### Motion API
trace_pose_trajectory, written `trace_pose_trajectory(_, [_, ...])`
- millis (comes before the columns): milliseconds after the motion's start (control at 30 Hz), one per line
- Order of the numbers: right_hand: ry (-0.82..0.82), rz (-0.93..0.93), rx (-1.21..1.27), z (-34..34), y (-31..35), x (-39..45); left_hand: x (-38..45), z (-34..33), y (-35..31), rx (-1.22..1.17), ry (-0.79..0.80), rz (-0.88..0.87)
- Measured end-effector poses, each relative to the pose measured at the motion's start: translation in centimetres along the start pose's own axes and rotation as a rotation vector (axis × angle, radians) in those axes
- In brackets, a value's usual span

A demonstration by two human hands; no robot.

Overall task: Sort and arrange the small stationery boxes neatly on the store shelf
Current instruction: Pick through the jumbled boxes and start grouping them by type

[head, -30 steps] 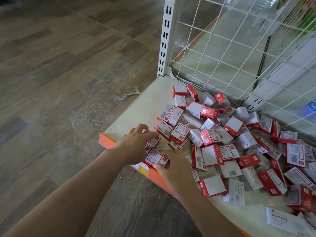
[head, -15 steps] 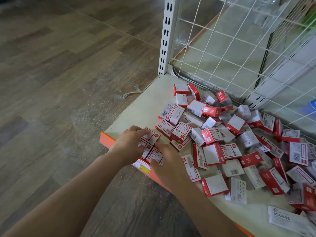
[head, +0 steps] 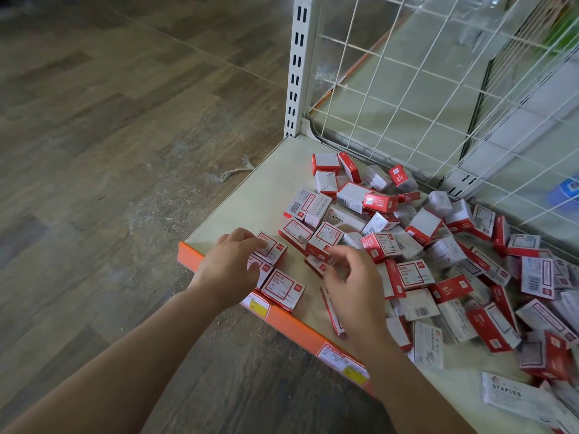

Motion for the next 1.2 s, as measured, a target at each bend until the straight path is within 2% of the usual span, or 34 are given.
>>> trace_pose_trajectory(133, [-0.029, 0.016, -0.025, 1.0, -0.3, 1.2, -0.3, -0.1, 0.3, 0.056, 0.058, -0.033])
trace_pose_trajectory(433, [0.100, -0.001, -0.180, 0.6, -0.4, 3.8, -0.3, -0.1, -0.7, 0.159, 0.167, -0.035])
trace_pose_trajectory(700, [0.086, 0.049, -0.216, 0.3, -0.2, 2.9, -0.7, -0.3, -0.8, 0.086, 0.150, -0.029])
trace_pose_trajectory(1000, [0.297, -0.044, -0.238, 1.4, 0.4, 1.5, -1.6, 0.2, -0.7, -0.141, 0.013, 0.071])
trace_pose_trajectory(1200, [0.244, -0.061, -0.180, 2.2, -0.3, 0.1, -1.9, 0.3, -1.9, -0.189, 0.006, 0.083])
Point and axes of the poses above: each hand's wrist, its own x-axis towards the middle knuckle, its own z-axis out of the back of the hand, y = z × x, the point moved 1 cm from there along x, towards the middle knuckle, and after that the axes turned 14 degrees about y, right-handed, at the moved point
